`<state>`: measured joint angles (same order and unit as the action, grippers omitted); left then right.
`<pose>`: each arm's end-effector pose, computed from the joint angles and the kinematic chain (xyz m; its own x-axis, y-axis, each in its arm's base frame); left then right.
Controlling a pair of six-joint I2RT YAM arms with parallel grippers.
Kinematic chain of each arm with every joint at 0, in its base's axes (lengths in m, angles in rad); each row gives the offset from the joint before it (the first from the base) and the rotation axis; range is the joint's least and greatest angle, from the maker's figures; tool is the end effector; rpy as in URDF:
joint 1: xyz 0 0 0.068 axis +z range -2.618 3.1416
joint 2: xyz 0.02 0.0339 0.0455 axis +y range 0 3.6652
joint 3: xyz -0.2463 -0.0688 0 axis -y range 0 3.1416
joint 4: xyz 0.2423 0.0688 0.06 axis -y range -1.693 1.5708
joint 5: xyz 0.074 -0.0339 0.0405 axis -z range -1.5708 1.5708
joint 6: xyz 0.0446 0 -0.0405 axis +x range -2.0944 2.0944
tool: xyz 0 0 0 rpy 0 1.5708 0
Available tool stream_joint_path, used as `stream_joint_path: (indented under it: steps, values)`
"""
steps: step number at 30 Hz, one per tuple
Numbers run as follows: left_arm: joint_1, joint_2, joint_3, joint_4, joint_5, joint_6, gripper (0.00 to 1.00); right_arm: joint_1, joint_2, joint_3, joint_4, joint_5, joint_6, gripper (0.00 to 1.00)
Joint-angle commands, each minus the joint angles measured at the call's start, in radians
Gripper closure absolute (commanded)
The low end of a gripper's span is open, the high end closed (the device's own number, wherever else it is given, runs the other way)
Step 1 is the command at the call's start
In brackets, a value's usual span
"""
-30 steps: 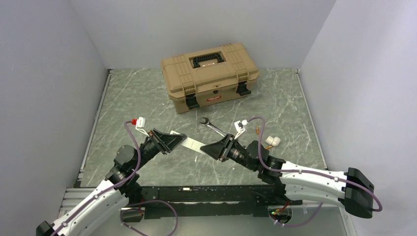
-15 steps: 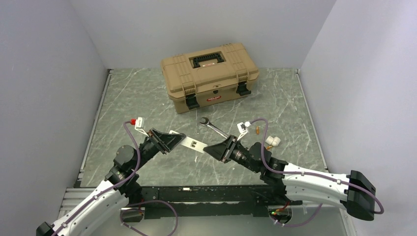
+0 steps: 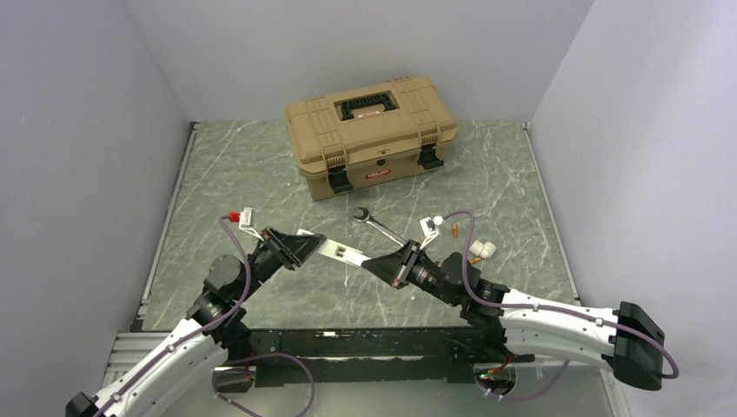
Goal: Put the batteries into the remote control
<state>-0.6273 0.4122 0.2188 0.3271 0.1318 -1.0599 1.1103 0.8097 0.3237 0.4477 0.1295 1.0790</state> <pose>0.1267 -0.0991 0.2402 -0.5468 -0.6717 -0.4999 0.4302 0.2868 -0.8560 0.0987 0.1860 0.2272 -0.7405 0.4741 -0.4762 -0.3774 0.2929 0.8785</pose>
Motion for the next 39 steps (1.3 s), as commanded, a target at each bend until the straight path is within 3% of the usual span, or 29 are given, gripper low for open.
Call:
stream_joint_path:
  steps: [1,7,17,21,36,39]
  values:
    - [-0.003,-0.010,0.010,0.072,-0.003,-0.006,1.00,-0.001,-0.018,-0.008,0.001,0.015,-0.019,1.00]
    - [-0.003,-0.021,0.024,-0.002,-0.025,0.019,1.00,-0.002,-0.125,-0.035,0.018,0.014,-0.073,1.00]
    - [-0.002,-0.069,0.106,-0.305,-0.127,0.111,1.00,-0.001,-0.225,-0.006,-0.256,0.108,-0.068,1.00]
    - [-0.002,-0.090,0.134,-0.392,-0.129,0.136,1.00,-0.001,-0.179,-0.046,-0.292,0.111,0.022,1.00]
    - [-0.001,-0.141,0.169,-0.529,-0.182,0.152,1.00,-0.001,0.201,-0.138,-0.044,0.056,0.218,1.00]
    - [-0.001,-0.141,0.170,-0.532,-0.180,0.152,1.00,-0.002,0.257,-0.145,0.001,0.057,0.235,0.94]
